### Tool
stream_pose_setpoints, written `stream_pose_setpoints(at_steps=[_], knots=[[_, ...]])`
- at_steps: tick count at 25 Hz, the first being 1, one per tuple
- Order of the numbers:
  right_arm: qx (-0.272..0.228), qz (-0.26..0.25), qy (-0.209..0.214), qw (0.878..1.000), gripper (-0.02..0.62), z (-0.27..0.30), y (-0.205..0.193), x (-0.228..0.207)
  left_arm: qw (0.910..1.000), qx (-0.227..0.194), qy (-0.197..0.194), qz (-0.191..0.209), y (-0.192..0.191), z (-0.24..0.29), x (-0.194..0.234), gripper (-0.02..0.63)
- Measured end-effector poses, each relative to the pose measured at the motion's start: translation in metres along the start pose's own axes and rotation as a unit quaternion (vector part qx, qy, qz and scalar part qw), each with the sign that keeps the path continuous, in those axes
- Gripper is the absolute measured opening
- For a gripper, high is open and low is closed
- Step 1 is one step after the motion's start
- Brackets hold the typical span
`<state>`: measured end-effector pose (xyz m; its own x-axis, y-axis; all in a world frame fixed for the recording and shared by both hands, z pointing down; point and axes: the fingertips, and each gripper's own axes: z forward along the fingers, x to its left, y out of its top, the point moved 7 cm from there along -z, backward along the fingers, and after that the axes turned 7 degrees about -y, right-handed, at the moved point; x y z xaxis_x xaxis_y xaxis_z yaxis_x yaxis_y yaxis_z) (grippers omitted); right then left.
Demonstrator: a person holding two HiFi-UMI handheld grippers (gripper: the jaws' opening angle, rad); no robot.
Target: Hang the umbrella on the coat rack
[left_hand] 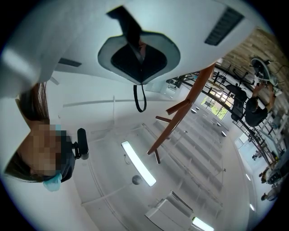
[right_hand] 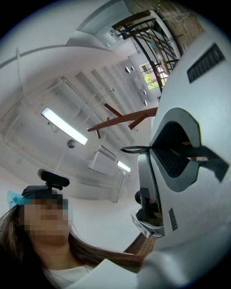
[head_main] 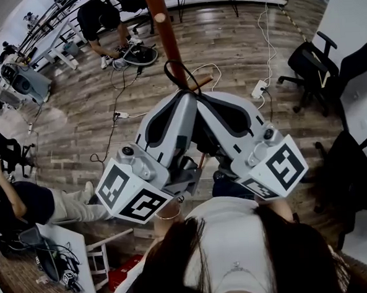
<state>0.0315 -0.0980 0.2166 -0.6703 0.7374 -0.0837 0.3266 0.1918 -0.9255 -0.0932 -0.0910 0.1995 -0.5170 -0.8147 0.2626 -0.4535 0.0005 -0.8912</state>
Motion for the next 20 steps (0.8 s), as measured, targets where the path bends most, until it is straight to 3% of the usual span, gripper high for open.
stream_pose_setpoints(at_steps=[20], knots=[[-0.004,0.007,0.021,1.0,0.038,0.033,-0.001,-0.016,0.9997,-0.009,0.017,0.012,0.014,0.012,0.026,0.011]])
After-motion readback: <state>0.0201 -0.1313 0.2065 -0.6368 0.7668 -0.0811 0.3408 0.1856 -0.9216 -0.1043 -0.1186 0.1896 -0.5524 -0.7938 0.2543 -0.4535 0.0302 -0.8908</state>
